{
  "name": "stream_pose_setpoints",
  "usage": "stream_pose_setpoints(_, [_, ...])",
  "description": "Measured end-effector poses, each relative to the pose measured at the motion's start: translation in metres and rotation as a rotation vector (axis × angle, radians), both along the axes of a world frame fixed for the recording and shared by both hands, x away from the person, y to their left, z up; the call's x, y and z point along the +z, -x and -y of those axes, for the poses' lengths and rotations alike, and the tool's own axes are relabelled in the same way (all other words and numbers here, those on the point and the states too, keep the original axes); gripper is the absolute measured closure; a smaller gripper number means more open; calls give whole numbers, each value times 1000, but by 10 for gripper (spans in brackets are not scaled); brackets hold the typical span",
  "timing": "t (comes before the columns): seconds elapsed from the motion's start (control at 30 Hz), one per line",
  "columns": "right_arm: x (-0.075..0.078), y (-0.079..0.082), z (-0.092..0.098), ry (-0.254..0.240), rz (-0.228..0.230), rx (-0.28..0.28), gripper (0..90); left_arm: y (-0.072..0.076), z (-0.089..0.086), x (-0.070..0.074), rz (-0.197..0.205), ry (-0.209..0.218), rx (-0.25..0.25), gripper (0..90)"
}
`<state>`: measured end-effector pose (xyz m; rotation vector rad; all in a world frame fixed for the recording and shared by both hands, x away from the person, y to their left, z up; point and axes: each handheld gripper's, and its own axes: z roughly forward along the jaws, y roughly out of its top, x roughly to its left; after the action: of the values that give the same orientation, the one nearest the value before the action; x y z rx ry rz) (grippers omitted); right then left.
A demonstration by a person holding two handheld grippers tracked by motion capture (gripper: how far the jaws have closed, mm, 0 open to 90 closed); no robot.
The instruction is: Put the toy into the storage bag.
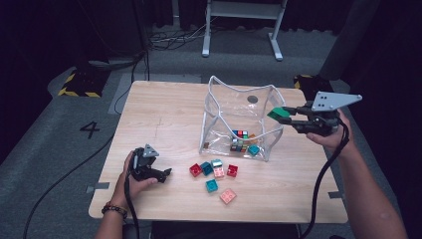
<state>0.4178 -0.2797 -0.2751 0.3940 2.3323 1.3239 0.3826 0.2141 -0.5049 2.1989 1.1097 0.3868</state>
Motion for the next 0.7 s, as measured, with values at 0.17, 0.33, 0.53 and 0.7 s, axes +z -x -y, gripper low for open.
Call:
stream_pose_setpoints(0.17, [4, -17, -7, 4, -29, -4, 671, 0, 0, 0, -2, 2, 0, 3])
stream_pose_setpoints(0.33, [1, -36, -13, 15, -62, -11, 671, 0, 0, 0, -2, 2, -1, 3])
stream_pose_setpoints(0.53, [-3, -57, -25, 73, -83, -14, 671, 0, 0, 0, -2, 1, -1, 4])
stream_pose_setpoints(0.7, [-6, -73, -36, 121, -100, -27, 671, 0, 0, 0, -2, 1, 0, 3])
